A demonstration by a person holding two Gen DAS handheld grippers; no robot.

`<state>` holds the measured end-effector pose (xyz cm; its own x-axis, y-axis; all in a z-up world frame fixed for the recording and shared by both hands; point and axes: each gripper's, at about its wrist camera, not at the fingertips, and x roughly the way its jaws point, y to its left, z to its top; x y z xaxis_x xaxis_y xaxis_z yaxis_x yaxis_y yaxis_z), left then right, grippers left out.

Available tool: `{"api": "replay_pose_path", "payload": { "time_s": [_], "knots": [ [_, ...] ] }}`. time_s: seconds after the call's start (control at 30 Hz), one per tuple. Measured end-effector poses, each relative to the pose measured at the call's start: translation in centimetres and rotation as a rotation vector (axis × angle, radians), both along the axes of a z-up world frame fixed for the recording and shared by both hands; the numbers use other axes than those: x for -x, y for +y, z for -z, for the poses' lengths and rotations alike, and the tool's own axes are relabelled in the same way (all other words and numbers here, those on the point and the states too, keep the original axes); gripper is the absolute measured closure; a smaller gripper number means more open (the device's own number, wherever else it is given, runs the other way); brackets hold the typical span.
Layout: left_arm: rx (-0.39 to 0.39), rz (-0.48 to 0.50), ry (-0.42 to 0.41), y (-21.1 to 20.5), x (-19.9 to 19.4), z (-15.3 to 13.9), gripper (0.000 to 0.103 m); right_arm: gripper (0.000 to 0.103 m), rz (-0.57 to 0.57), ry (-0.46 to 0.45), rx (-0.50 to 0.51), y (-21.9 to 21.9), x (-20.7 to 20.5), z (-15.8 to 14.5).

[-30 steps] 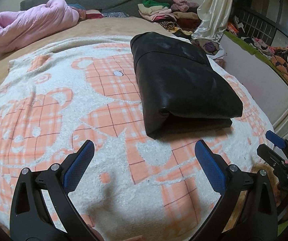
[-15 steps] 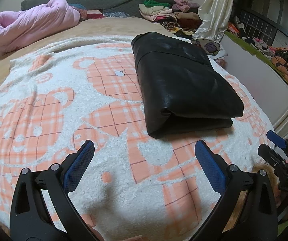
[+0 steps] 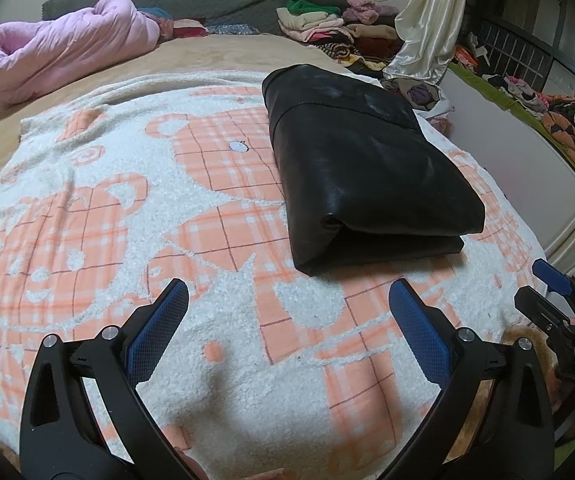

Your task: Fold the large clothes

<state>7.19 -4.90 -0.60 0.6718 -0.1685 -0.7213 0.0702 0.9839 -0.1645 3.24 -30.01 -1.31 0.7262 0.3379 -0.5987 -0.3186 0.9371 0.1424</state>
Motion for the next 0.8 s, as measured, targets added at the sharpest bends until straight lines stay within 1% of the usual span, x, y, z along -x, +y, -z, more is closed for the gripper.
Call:
{"api": "replay_pose_path", "payload": {
  "time_s": [0.53, 0.63, 0.73, 0.8],
  "knots": [
    [-0.016, 0.002, 0.002, -0.4, 0.2, 0.3, 0.009, 0.004, 0.019, 0.007, 0.014, -0.4, 0.1, -0.1],
    [-0.010, -0.001, 0.020, -0.5, 0.2, 0.6, 0.009, 0.004, 0.043, 0.011, 0.016, -0.8, 0.1, -0.1],
    [0.007, 0.000, 0.033, -0.3, 0.3, 1.0, 0.009, 0.004, 0.107, 0.013, 0.007, -2.3, 0.1, -0.1],
    [0.022, -0.004, 0.039, 0.3, 0.3, 1.0, 0.009, 0.004, 0.181, 0.013, -0.016, -4.5, 0.3, -0.1]
  ]
}}
